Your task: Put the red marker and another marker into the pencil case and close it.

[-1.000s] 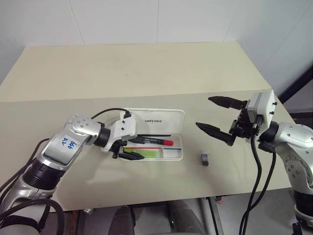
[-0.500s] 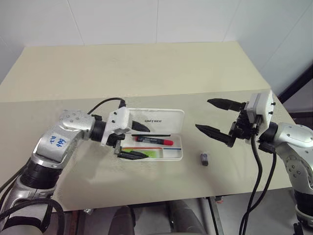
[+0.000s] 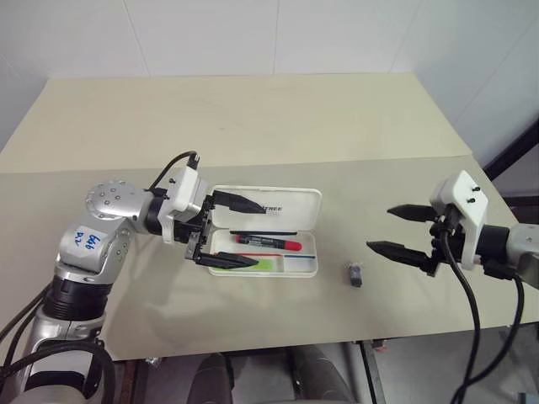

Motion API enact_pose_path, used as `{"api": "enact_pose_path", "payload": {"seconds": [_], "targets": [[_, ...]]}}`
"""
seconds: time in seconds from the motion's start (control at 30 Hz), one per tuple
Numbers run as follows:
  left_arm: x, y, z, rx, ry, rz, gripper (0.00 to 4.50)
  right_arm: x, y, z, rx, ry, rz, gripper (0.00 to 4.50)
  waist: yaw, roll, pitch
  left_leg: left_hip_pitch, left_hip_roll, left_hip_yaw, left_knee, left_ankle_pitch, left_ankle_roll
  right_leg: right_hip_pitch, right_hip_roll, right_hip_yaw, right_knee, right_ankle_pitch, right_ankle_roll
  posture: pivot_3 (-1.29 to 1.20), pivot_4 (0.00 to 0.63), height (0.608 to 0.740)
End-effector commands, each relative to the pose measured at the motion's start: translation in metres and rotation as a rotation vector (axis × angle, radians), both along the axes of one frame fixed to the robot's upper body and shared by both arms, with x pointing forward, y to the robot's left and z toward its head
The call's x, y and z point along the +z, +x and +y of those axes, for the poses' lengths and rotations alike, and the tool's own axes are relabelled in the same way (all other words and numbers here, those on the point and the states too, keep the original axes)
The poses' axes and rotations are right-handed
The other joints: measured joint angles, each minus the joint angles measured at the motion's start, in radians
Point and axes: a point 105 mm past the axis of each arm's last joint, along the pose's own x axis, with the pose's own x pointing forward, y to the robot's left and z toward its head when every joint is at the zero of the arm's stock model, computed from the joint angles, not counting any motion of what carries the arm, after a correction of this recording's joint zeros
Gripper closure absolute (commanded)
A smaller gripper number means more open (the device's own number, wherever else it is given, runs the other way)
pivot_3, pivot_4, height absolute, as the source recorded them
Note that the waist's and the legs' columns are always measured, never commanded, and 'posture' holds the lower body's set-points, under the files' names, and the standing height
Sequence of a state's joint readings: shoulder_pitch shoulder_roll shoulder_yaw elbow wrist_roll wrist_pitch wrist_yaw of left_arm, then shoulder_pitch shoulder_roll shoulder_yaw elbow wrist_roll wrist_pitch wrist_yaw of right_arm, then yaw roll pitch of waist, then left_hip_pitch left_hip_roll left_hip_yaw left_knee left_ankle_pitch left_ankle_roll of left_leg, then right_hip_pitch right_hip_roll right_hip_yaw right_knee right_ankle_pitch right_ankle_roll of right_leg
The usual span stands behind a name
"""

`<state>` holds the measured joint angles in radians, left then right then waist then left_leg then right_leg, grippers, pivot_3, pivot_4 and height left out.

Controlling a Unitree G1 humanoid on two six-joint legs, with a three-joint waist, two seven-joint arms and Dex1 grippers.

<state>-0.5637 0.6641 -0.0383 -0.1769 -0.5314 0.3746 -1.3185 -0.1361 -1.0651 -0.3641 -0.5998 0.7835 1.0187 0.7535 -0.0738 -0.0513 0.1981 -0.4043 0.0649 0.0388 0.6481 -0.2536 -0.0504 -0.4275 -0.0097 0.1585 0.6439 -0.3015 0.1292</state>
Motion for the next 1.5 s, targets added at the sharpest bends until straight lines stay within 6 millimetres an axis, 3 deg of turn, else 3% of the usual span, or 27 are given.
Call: {"api": "enact_pose_path", "payload": {"seconds": [0.03,0.27,0.43,0.7,1.07,1.5], "targets": [[-0.001,-0.003,-0.001,-0.006,-0.021,-0.011,0.03,0.005,-0.006,-0.006,-0.068,-0.054,0.016,0.00,-0.005,0.000,0.000,0.000,0.000,0.000,0.000,0.000,0.000,0.000,0.000,0.000,0.000,0.000,0.000,0.00,0.150,0.740],[-0.008,-0.001,0.004,-0.007,-0.004,-0.027,0.03,-0.020,-0.021,-0.005,-0.213,-0.021,0.261,0.00,-0.007,0.000,0.000,0.000,0.000,0.000,0.001,0.001,0.001,0.000,0.000,0.001,-0.001,-0.002,-0.006,0.00,0.150,0.740],[-0.001,0.001,0.001,-0.012,-0.052,-0.170,0.03,-0.036,-0.023,-0.006,-0.277,0.045,0.347,0.00,-0.007,0.000,0.000,-0.001,0.000,0.002,0.000,0.001,0.001,0.001,0.000,0.003,-0.006,-0.001,-0.007,0.00,0.150,0.740],[-0.012,-0.002,0.010,0.002,0.003,-0.175,0.03,-0.044,-0.009,0.011,-0.351,0.130,0.357,0.00,-0.014,-0.001,0.000,-0.001,0.000,0.004,-0.001,0.001,0.002,0.001,0.000,0.007,-0.008,-0.001,-0.007,0.00,0.150,0.740],[-0.011,-0.005,0.016,0.033,0.028,-0.174,0.03,-0.051,-0.010,0.049,-0.385,0.185,0.461,0.00,-0.014,-0.001,0.000,-0.003,0.001,0.008,-0.002,0.001,0.004,0.001,-0.001,0.010,-0.016,-0.001,-0.008,0.00,0.150,0.740],[-0.007,-0.006,0.019,0.062,0.035,-0.182,0.03,-0.057,0.000,0.053,-0.409,0.156,0.472,0.00,-0.013,-0.001,0.000,-0.003,0.002,0.009,-0.003,0.000,0.004,0.000,-0.001,0.010,-0.016,-0.001,-0.009,0.00,0.150,0.740]]}}
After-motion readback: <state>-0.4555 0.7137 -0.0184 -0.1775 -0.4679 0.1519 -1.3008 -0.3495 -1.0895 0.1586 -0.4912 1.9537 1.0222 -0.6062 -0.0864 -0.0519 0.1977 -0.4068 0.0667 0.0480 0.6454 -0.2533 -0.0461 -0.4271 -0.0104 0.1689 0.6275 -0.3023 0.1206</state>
